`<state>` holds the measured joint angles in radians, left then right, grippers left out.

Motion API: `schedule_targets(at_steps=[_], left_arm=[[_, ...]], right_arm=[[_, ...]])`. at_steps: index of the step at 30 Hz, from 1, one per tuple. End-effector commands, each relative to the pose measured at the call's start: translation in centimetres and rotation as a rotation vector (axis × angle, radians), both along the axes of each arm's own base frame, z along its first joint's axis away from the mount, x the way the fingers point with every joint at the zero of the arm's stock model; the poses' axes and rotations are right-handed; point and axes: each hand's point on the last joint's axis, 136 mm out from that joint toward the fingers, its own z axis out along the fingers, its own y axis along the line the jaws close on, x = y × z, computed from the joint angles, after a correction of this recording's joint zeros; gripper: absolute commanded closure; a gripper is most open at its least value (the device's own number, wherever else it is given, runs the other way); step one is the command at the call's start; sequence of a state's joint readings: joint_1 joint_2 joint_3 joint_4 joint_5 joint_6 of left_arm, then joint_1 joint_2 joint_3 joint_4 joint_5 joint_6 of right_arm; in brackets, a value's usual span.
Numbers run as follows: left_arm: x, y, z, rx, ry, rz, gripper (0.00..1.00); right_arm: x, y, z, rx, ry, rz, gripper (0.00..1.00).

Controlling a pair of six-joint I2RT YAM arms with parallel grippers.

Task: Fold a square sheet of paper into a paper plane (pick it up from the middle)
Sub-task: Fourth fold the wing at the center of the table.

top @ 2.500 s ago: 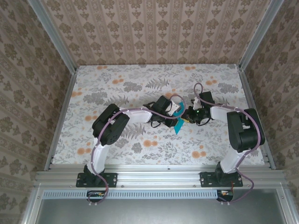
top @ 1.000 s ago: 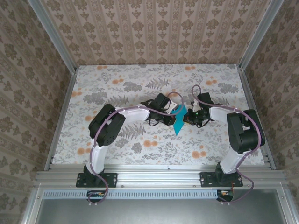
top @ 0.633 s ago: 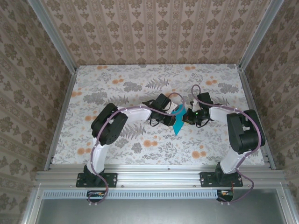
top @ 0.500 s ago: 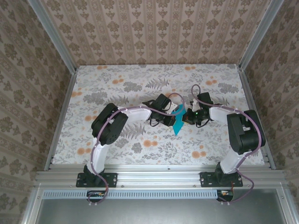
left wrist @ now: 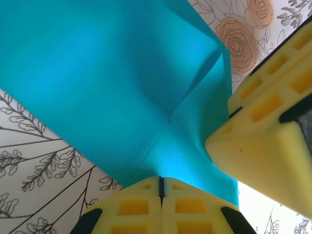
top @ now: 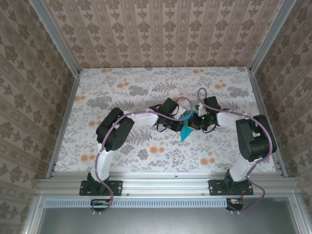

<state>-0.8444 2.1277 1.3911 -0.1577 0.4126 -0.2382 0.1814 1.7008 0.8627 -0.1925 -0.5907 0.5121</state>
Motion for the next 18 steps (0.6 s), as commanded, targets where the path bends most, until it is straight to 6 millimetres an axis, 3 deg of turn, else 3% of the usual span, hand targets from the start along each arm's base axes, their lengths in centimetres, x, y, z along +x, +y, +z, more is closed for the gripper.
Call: schedule_targets(at_steps=[1, 18], left_arm=[[-0.8, 1.0, -3.0, 0.064, 0.035, -0.017, 1.00], [-0.8, 1.5, -2.6, -0.005, 0.043, -0.007, 1.00]], right_arm=[[0.3, 0.9, 0.9, 0.044, -0.011, 0.004, 0.99], [0.9, 1.9, -0.2, 0.090, 0.018, -0.006, 0.99]])
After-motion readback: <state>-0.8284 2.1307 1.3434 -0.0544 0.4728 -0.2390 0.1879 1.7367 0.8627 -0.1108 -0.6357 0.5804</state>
